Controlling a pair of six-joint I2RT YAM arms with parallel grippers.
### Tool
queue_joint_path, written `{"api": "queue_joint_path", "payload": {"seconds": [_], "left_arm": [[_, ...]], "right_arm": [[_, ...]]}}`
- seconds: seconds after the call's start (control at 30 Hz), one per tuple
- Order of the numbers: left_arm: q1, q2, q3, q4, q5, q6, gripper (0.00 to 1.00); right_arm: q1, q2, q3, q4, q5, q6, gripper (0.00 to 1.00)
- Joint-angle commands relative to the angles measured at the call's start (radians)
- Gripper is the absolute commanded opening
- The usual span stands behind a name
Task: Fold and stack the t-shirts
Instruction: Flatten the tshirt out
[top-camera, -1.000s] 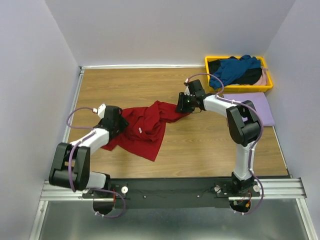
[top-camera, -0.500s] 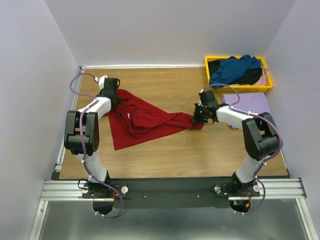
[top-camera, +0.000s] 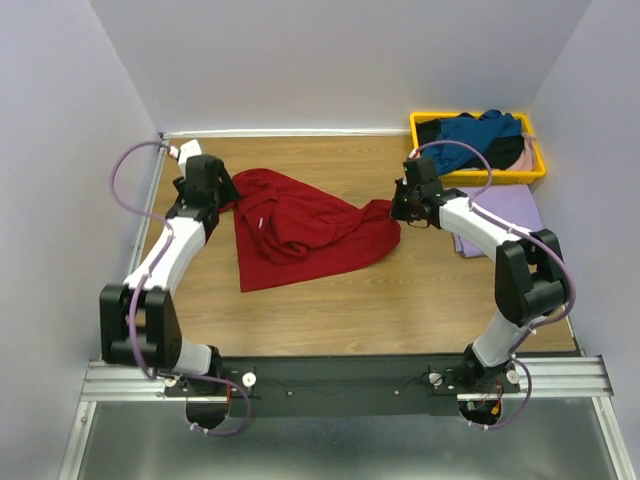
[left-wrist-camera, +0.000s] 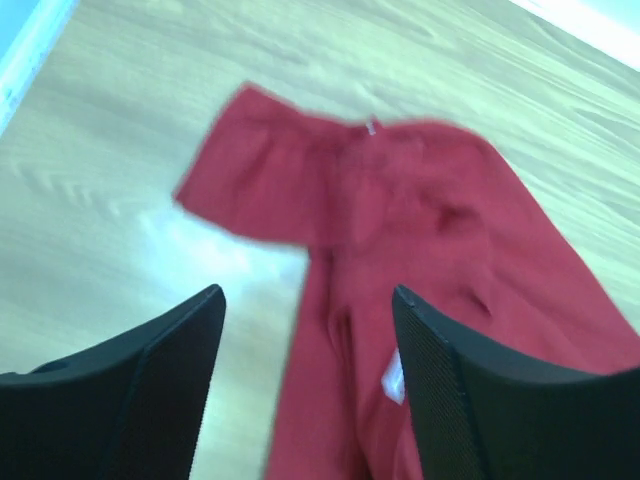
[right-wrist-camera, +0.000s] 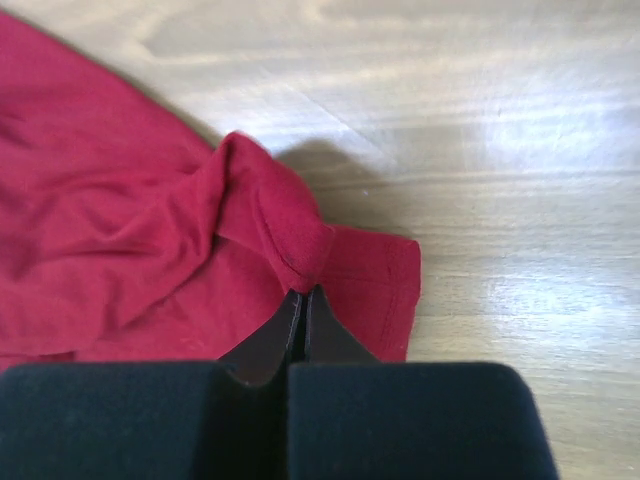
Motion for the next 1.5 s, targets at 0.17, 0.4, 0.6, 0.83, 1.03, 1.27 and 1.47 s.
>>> {"api": "queue_joint_path", "payload": {"seconds": [0.17,0.4,0.6,0.83,1.03,1.27,1.47], "left_arm": [[-0.159,-0.298,-0.333,-0.021,0.194,-0.196,0.8],[-0.273,-0.256,-0.434,0.073,0.153,-0.323,0.77],[-0.281,-0.13,-0.436,0.145,0.116,-0.369,0.72],[-0.281,-0.033,-0.405,0.189,0.041,-0.38,0.56],[-0.25,-0.007,-0.306,0.124,0.016,-0.325,0.0],[0.012,-0.125,0.084,-0.048,-0.004,-0.094,0.0],[0.078,-0.061,0.668,-0.255,0.007,0.016,0.0]], "right_arm": [[-0.006,0.092,0.003,-0.028,-0.045,-0.033,0.02],[-0.006,0.11,0.004,-0.028,-0.072,-0.03,0.02],[-0.008,0.109,-0.012,-0.028,-0.066,-0.039,0.02],[-0.006,0.095,-0.022,-0.027,-0.051,-0.044,0.02],[-0.006,0.09,-0.005,-0.028,-0.032,-0.047,0.02],[-0.012,0.04,0.21,-0.037,0.139,-0.114,0.01],[-0.017,-0.005,0.532,-0.044,0.241,-0.214,0.01]]}}
